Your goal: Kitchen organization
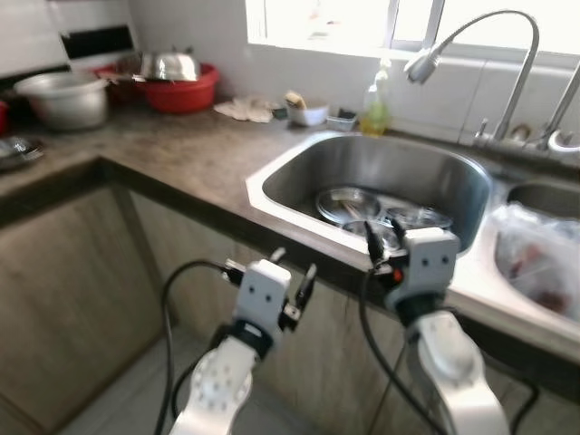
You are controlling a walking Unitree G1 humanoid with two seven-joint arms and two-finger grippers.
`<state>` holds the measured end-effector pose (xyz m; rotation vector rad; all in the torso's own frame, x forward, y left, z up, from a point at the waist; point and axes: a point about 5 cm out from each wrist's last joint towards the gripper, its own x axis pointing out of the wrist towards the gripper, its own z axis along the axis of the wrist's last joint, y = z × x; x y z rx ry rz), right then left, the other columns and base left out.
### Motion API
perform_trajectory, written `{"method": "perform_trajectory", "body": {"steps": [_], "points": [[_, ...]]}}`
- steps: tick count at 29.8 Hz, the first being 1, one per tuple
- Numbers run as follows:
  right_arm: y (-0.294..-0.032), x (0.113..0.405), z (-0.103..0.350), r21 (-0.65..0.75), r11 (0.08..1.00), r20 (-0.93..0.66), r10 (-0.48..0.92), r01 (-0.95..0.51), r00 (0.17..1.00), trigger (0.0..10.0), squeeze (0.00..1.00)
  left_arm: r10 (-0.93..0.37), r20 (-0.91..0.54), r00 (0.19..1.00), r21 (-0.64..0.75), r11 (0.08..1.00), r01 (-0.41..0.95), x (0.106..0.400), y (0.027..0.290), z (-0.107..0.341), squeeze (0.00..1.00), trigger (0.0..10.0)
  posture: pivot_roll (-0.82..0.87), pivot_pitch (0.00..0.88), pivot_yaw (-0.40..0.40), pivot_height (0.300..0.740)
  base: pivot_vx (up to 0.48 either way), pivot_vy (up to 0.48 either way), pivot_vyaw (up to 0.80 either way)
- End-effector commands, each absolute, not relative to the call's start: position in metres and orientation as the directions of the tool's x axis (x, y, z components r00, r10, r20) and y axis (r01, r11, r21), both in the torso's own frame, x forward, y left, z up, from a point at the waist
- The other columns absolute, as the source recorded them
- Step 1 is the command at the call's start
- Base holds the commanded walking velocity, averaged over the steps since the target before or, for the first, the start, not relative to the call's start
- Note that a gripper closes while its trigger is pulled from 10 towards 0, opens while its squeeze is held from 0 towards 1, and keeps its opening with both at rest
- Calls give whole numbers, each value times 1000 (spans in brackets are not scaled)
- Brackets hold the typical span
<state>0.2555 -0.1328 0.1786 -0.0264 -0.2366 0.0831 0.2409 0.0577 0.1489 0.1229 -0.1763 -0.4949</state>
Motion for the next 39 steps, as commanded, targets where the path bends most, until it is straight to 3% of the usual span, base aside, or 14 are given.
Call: {"method": "perform_trajectory", "body": {"steps": [1,12,35,39], "points": [[-131,256,181,-23,996,241,88,-84,966,10000,0,-477,135,868,167,875,455,242,61,148,0,10000,-6,0,-8,740,-307,0,0],[-130,256,180,-28,996,235,86,-81,968,10000,0,-471,136,871,168,878,449,242,61,149,0,10000,-4,0,-8,740,-299,0,0],[-126,255,177,-33,992,224,123,-119,967,10000,0,-462,134,877,178,882,437,244,61,150,0,10000,-2,0,-10,740,0,0,0],[-125,255,178,-41,991,230,133,-126,964,10000,0,-463,133,877,182,881,437,244,61,149,0,10000,-1,0,-12,740,282,0,778]]}}
